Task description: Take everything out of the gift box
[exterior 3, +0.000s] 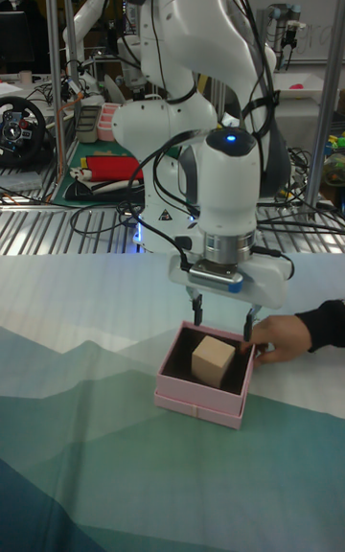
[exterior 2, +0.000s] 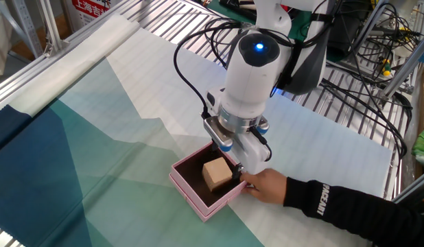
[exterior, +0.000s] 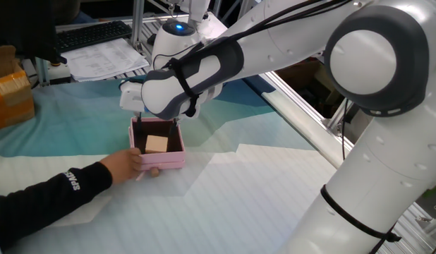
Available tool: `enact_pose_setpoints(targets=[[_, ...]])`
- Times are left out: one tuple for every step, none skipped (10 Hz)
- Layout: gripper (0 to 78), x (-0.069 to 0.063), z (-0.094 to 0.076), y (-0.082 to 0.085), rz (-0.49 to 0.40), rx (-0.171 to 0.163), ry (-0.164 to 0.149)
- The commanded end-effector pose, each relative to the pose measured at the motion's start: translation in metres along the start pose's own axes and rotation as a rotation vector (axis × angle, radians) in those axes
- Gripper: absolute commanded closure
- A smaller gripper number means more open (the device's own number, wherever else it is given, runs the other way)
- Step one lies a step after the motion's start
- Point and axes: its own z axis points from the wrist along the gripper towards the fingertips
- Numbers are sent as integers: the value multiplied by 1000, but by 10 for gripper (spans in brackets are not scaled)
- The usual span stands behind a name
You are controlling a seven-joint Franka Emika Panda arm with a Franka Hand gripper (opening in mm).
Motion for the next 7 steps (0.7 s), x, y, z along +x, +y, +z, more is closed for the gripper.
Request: enact_pose_setpoints(targets=[[1, 0, 7, 1, -1, -5, -9], [1, 0, 9, 1, -1, -6, -12], [1, 0, 11, 1, -1, -5, -13], [1, 0, 11, 1, -1, -5, -13], [1, 0, 12, 0, 8, -5, -12], [1, 0, 13, 0, 12, -5, -12], [1, 0, 15, 0, 15, -4, -13]])
